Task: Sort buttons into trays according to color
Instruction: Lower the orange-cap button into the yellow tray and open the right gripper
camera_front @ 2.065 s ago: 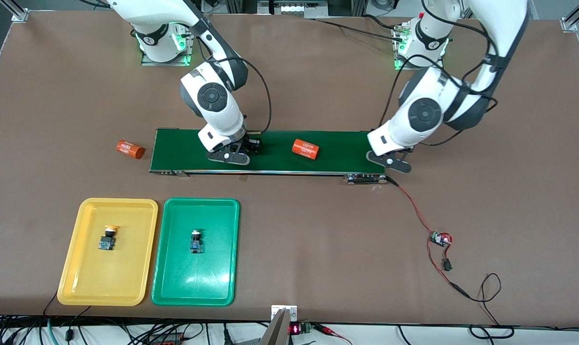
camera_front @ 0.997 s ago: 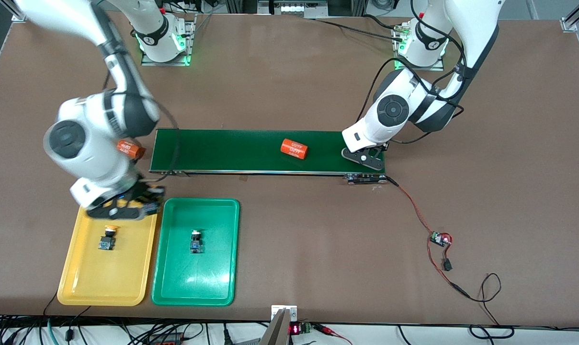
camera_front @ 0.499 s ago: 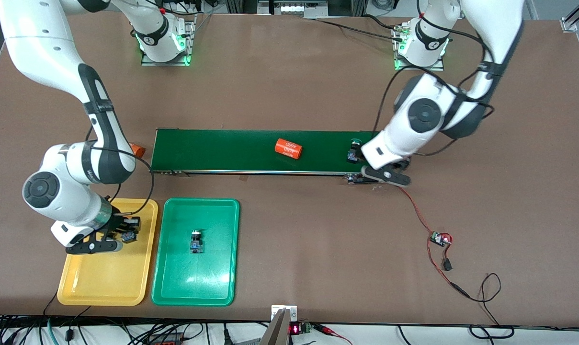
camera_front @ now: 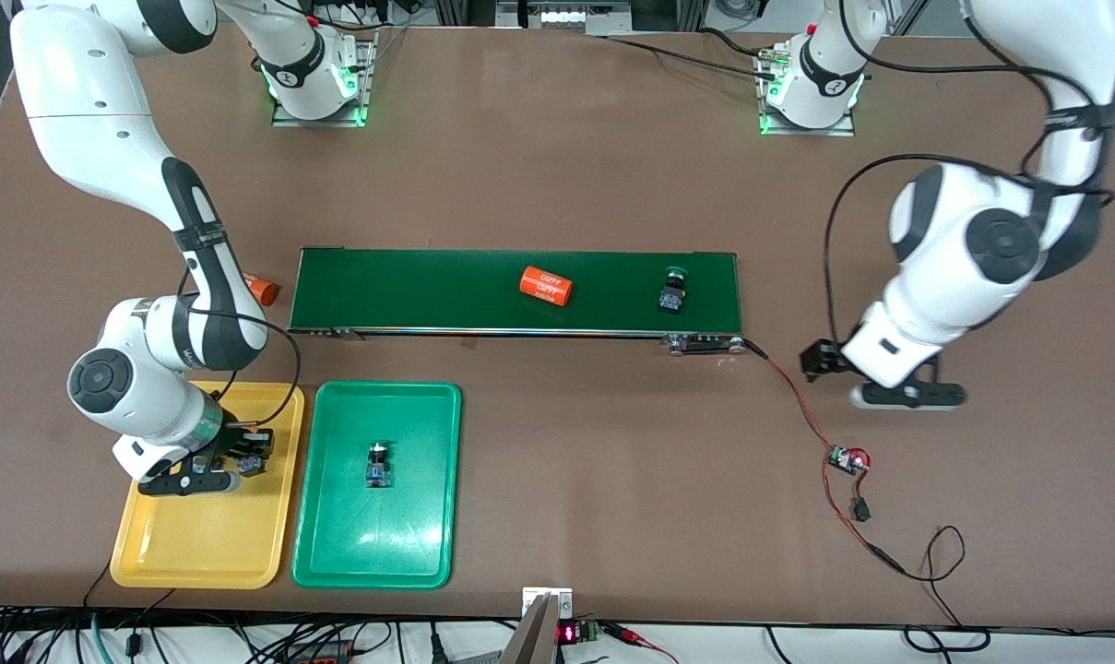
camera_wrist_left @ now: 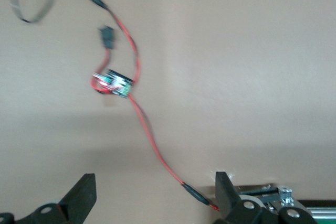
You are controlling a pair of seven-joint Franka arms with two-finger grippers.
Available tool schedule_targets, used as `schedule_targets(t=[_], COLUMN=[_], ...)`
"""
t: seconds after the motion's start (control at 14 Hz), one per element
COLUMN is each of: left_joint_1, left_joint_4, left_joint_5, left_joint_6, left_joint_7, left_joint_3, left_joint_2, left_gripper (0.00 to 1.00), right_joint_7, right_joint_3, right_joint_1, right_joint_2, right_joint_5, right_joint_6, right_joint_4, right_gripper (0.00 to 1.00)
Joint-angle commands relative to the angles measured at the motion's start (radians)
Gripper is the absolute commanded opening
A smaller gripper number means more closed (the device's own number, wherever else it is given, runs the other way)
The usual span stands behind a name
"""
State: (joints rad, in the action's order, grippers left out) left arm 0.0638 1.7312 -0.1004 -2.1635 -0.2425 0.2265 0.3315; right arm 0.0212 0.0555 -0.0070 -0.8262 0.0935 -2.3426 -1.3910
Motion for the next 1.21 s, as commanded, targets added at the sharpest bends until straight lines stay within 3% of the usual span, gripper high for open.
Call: schedule_targets(t=[0.0,0.14,0.28,0.5,0.64,1.0,1.14], left_joint_1=[0.043,0.065,0.112,0.145,0.145,0.149,0.149], left_joint_4=[-0.164,-0.258,-0.285,-0.303,-0.302,-0.323,-0.377], left_joint_5=[-0.01,-0.01,0.001,0.01,0.027,0.042,0.051], left_joint_6=[0.176,0.285,0.329,0.382,0.409,0.479,0.49], left_joint_7=[0.008,0.008,0.011,0.034,0.032,0.037,0.04], left_joint_3=[0.002,0.002,0.008,0.017,0.014,0.019,0.014], left_joint_2=[-0.005,0.001,-0.008,-0.057,-0.075,-0.075,-0.074], left_gripper=[1.0,1.0,1.0,1.0,1.0,1.0,1.0], right_joint_7=[-0.011,-0.007,0.005,0.035,0.135,0.282,0.4], right_joint_3=[0.015,0.015,0.023,0.029,0.072,0.168,0.245], right_joint_1=[-0.007,-0.004,-0.001,0.028,0.038,0.039,0.039], right_joint_2=[-0.01,-0.01,-0.005,0.088,0.195,0.533,0.61], right_joint_5=[0.012,0.011,0.009,0.0,-0.001,-0.005,-0.024], right_joint_6=[0.002,0.002,0.009,0.115,0.19,0.212,0.227], right_joint_4=[0.024,0.017,0.014,-0.032,-0.097,-0.437,-0.518], right_gripper=[0.75,0.9,1.0,1.0,1.0,1.0,1.0])
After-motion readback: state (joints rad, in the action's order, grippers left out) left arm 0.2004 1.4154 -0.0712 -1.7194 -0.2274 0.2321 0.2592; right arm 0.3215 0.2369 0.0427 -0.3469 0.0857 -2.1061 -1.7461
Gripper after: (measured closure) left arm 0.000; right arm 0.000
